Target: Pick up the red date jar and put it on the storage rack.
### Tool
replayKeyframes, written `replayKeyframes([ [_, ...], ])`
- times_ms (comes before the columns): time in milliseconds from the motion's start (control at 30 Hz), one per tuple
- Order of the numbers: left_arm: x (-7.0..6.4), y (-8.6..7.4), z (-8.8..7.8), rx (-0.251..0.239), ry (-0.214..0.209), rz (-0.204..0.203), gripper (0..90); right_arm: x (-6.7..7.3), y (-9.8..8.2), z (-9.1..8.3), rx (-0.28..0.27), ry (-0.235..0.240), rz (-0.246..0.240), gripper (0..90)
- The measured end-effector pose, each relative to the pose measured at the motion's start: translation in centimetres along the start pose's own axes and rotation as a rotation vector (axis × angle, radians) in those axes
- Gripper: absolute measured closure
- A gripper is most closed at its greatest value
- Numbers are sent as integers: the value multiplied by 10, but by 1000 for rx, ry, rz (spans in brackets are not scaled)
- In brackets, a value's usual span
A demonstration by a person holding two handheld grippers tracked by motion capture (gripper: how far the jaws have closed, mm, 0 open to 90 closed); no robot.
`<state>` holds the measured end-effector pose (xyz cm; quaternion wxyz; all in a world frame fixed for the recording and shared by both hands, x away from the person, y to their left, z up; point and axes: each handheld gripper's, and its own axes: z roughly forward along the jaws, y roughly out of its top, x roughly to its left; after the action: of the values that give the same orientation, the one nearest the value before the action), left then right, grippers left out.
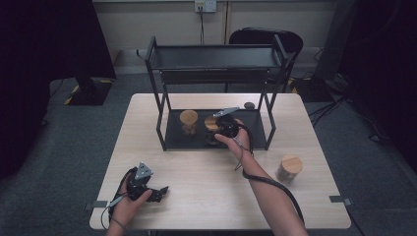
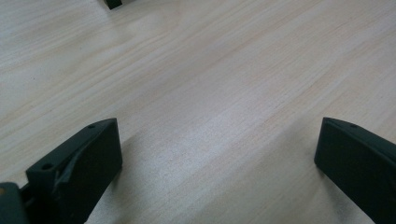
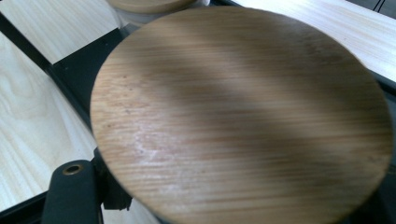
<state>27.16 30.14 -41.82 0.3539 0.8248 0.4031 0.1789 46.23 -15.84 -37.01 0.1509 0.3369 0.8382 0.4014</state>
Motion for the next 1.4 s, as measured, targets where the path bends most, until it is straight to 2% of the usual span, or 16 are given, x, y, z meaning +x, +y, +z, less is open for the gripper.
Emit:
replayKeyframes([
  [267, 0, 0, 0, 0, 0, 0, 4, -1, 1, 8, 2, -10, 15, 255],
  [800, 0, 0, 0, 0, -1, 0, 4, 0, 5, 23, 10, -24, 13, 255],
  [1400, 0, 0, 0, 0, -1, 1, 4, 1, 5, 33, -5, -44, 7, 254],
])
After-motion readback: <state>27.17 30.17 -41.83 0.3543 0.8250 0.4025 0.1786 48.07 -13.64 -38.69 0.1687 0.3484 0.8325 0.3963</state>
